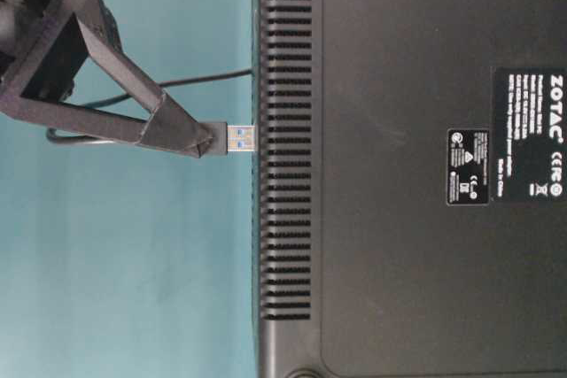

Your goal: Insert the USB into the PC box with both arms.

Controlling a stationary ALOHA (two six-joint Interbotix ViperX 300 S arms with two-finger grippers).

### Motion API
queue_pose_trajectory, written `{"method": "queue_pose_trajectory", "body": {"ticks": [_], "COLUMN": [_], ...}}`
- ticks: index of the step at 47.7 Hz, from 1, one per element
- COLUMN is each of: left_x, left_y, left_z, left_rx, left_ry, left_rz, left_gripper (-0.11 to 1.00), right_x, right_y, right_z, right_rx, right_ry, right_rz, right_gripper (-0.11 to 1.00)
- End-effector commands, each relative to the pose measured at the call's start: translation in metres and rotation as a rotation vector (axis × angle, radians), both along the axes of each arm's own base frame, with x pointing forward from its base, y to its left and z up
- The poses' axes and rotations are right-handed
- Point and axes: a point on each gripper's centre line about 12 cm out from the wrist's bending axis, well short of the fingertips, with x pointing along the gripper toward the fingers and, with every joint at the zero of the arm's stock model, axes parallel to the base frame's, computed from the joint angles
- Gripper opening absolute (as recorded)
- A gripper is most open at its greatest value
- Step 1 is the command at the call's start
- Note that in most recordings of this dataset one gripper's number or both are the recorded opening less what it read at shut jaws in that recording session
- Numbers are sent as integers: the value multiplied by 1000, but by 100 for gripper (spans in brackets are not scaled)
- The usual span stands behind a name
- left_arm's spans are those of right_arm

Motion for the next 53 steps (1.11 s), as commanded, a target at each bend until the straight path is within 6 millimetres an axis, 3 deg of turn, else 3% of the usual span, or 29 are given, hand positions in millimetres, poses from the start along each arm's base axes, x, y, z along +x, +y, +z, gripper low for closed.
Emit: {"method": "queue_pose_trajectory", "body": {"ticks": [1, 53], "left_x": [1, 1], "left_y": [0, -1], "left_z": [9, 7], "left_rx": [-2, -3], "left_ry": [-28, -23], "left_rz": [-1, -2], "left_gripper": [0, 0], "right_x": [0, -4], "right_y": [4, 11], "right_z": [7, -1], "right_rx": [19, 18], "right_ry": [-23, 31], "right_rz": [-6, -13], "right_gripper": [8, 8]}}
